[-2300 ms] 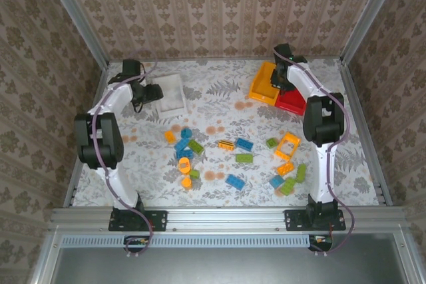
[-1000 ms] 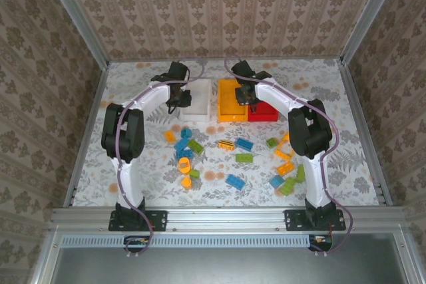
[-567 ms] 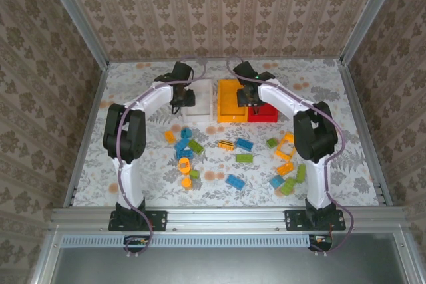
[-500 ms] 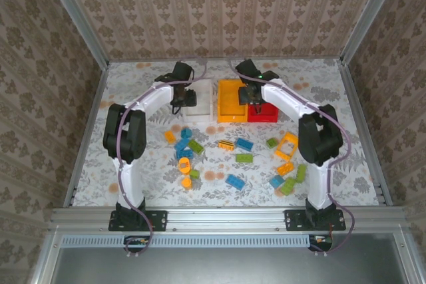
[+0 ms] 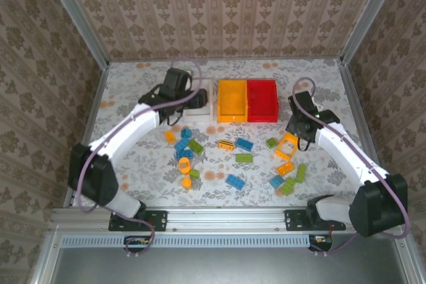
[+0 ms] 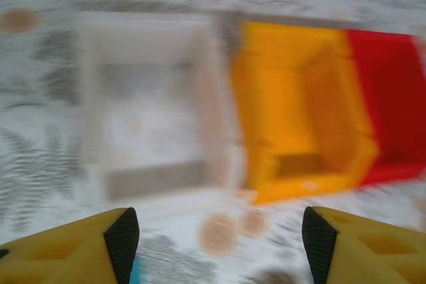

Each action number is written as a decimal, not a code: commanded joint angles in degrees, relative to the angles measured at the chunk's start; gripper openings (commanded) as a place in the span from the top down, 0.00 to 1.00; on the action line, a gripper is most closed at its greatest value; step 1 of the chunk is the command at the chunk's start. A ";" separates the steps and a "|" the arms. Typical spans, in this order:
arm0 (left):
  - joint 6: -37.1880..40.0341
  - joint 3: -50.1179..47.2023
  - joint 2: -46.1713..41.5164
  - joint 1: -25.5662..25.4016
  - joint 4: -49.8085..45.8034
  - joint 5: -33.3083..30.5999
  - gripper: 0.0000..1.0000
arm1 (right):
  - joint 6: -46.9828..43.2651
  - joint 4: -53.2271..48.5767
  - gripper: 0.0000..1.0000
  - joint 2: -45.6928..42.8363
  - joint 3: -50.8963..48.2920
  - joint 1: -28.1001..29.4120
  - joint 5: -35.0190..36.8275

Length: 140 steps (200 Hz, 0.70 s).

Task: Sort the legos into containers by color

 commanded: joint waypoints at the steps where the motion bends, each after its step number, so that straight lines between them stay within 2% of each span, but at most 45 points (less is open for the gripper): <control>1: -4.64 -7.64 -4.77 -8.19 9.21 3.22 0.30 | 4.05 -0.48 0.51 -1.10 -5.27 -1.78 -4.68; 14: -5.67 -10.64 -7.00 -15.49 12.02 0.56 0.31 | 3.96 1.47 0.54 -0.30 -7.71 -2.96 -6.61; 29: -6.54 -12.47 -8.26 -21.31 12.94 -2.20 0.31 | 3.49 4.69 0.55 1.32 -9.79 -3.52 -7.77; 60: -8.22 -14.61 -9.76 -28.45 12.92 -5.92 0.32 | 2.64 8.54 0.61 6.85 -10.88 -4.12 -9.16; 95: -9.80 -17.15 -11.44 -31.17 13.50 -8.08 0.32 | 2.98 11.88 0.72 9.51 -12.45 -4.51 -9.79; 140: -9.49 -16.39 -11.17 -32.06 13.06 -8.59 0.33 | 2.24 11.48 0.99 9.07 -11.74 -4.51 -6.21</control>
